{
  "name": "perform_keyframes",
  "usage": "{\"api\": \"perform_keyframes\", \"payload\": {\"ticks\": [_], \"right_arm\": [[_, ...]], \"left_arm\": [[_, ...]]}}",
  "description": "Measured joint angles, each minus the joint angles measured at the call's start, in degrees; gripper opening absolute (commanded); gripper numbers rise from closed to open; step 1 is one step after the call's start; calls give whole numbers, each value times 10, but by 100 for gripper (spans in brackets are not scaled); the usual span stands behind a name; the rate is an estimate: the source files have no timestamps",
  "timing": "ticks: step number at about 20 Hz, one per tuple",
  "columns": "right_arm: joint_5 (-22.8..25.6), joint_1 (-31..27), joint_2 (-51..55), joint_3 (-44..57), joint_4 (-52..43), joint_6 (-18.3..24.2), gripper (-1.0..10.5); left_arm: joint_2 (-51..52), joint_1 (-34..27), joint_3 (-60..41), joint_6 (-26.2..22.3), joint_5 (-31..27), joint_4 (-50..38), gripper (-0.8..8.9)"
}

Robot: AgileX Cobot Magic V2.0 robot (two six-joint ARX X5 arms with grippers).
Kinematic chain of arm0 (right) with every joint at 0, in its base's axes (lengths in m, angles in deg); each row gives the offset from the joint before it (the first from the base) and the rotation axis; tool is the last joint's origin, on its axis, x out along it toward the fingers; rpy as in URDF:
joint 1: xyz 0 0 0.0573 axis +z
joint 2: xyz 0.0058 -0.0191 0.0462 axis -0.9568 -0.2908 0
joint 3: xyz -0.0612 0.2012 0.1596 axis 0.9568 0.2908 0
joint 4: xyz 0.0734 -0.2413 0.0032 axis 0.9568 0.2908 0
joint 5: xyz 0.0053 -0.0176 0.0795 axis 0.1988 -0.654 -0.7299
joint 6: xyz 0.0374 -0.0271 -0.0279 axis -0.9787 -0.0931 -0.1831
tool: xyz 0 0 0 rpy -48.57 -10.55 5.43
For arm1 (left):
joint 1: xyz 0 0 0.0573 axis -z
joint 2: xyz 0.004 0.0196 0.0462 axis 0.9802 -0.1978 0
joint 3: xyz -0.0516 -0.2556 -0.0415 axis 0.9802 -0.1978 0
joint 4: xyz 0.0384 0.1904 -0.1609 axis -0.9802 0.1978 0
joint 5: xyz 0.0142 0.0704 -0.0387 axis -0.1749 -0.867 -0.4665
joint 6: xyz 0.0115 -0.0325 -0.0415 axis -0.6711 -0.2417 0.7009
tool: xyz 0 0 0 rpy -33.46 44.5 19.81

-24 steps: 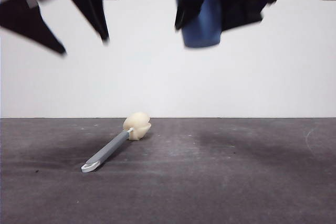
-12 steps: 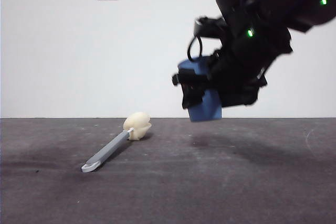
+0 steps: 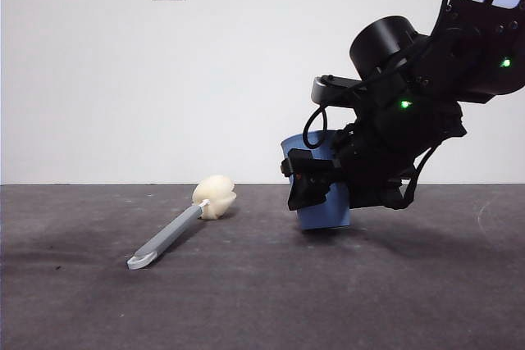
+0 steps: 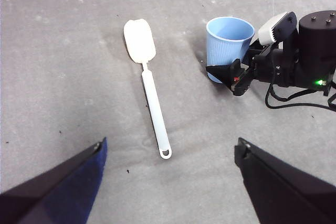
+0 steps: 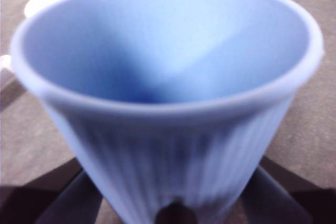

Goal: Pick up the cup brush,pick up the cup,insert the brush into the cup,clean the cup,put the cup brush back,put the cup back to the fixed position on the table

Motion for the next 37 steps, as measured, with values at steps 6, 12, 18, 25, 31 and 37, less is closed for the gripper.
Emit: {"api": "perform_keyframes", "payload": {"ticks": [6,12,18,25,31,37], "right_arm": [[-31,-6,8,-7,47,23,193],[-37,-6,15,-14,83,27,357],[-48,-4,13,-7,124,38,429],[-53,-4,15,-12,148,42,450],[-53,-4,57,-11,240,44,450],[-56,-4,175,2,363,25,449]], "left_arm": [[0,0,0,0,-1,0,409],[0,0,0,0,-1,3,409],[0,0,0,0,-2,16,409],[0,0,0,0,-2,22,409],[0,0,0,0,-2,22,409],[0,0,0,0,-2,22,409]]}}
